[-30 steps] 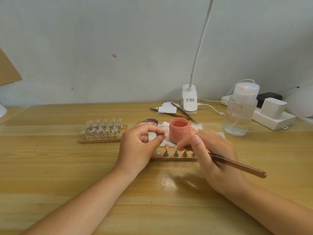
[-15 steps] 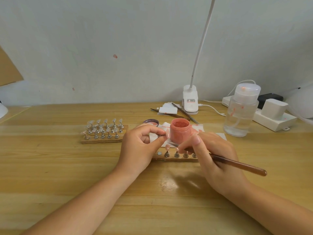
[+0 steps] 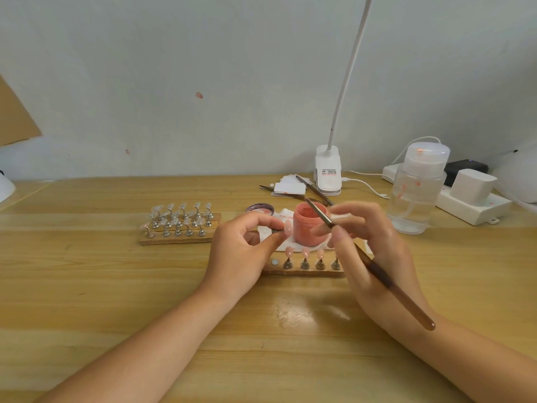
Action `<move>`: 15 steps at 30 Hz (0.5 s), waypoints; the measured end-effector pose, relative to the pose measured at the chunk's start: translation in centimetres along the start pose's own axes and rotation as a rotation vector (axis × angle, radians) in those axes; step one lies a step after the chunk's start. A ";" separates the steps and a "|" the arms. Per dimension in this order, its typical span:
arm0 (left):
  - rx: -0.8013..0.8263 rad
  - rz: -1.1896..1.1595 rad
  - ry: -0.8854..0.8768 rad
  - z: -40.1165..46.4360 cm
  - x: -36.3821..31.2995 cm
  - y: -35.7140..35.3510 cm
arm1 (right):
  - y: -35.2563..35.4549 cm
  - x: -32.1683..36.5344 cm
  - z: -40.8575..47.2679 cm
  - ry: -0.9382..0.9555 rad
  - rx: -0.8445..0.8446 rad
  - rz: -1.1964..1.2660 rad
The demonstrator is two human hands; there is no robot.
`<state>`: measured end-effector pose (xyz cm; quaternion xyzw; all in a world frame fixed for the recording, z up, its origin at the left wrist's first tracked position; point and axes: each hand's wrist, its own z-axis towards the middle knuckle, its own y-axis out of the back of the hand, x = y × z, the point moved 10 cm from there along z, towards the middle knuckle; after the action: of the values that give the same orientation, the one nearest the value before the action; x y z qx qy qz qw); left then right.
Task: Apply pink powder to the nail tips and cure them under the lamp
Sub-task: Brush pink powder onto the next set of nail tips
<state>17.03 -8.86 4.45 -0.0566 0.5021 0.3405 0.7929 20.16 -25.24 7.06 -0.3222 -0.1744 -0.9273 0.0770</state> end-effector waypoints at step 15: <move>0.014 -0.018 0.010 0.0 0.2 -0.2 | -0.8 0.2 -0.5 0.075 0.090 -0.069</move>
<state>17.22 -8.93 4.25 -0.0573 0.5077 0.3297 0.7939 19.56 -24.65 6.61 -0.2774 -0.2239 -0.9320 0.0656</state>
